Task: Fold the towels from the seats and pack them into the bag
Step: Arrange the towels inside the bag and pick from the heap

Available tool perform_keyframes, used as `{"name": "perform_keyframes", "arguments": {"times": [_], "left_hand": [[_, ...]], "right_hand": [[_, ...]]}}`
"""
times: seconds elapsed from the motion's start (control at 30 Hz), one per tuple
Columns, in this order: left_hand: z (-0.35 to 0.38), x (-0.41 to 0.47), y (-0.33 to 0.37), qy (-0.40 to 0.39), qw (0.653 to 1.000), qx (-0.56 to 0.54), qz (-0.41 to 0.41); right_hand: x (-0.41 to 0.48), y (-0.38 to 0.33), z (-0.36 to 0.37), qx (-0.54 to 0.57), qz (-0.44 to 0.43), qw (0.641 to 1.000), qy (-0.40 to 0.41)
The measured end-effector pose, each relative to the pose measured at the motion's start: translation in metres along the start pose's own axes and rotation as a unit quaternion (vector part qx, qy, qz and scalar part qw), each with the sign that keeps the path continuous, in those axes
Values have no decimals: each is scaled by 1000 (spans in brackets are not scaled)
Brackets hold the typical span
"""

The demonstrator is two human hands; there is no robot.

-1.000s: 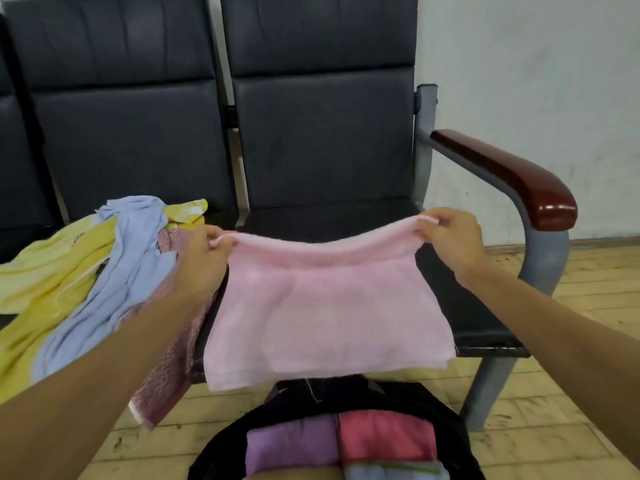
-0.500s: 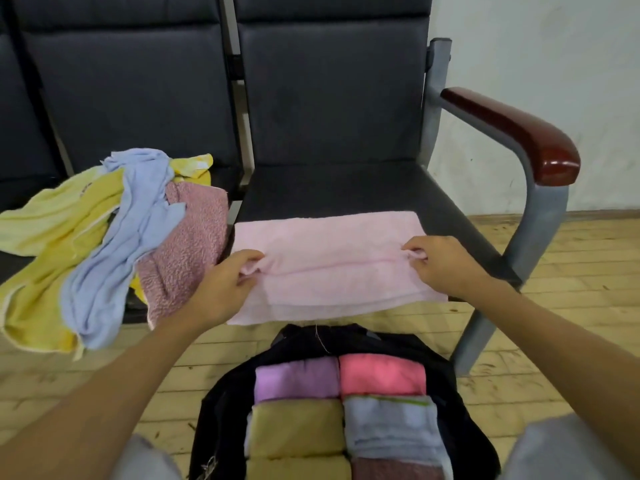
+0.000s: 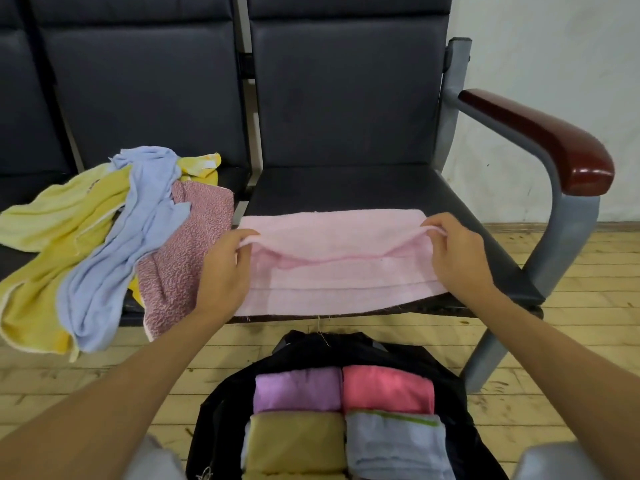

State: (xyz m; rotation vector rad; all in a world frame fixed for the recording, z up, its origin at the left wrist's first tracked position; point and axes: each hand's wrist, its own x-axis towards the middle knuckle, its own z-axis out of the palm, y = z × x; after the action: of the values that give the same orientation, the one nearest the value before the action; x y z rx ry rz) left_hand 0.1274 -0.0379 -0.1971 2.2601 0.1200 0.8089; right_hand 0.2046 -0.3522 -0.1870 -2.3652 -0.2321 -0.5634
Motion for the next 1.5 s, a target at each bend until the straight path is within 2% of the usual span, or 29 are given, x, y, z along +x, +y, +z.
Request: {"name": "perform_keyframes", "arguments": {"times": [0.07,0.13,0.3,0.4,0.5,0.53,0.6,0.73,0.83,0.97,1.1,1.17,1.23,1.3,1.37,1.43,1.5], "left_hand": [[-12,-1,10,53,998,-23,5],[-23,-4,15,70,997,-40,13],[-40,-16,12,20,999,-10,31],[-45,-22,9,-32,999,9,22],[-51,-26,6,-86,995,-1,-53],[-52,-27,4,-101,992,-6,-76],[-51,-26,0,-110,989,6,-100],[-37,-18,-13,-83,988,96,-93],[-22,-11,-21,-102,974,129,-157],[-17,1,-24,-166,936,197,-238],[-19,-1,-10,-183,942,162,-231],[-19,-5,2,-175,953,84,-231],[-23,-7,13,-156,948,-30,-274],[-31,-7,17,-139,908,-152,-366],[-44,-7,20,-159,839,-260,-451],[-55,-7,23,-178,790,-316,-495],[-59,-6,22,-154,772,-345,-511]], "right_hand": [[-3,-4,-11,19,-12,999,32],[-8,-4,-21,25,-5,999,45],[-25,3,-42,16,-54,998,16],[-32,1,-51,28,-42,998,-27],[-37,0,-52,2,-14,990,-142],[-38,0,-50,-9,-7,987,-158],[-37,-1,-46,-6,19,991,-136],[-30,2,-32,-47,57,995,-64],[-26,7,-24,-65,121,987,-90],[-18,10,-19,-97,166,974,-120],[-11,5,-20,-81,232,956,-163],[-7,2,-25,-79,242,947,-194],[-6,-3,-29,-63,241,945,-213],[-7,-8,-30,-9,248,947,-202],[-8,-14,-31,97,281,939,-173],[-8,-17,-35,217,329,904,-163],[-8,-17,-38,317,378,854,-166]]}}
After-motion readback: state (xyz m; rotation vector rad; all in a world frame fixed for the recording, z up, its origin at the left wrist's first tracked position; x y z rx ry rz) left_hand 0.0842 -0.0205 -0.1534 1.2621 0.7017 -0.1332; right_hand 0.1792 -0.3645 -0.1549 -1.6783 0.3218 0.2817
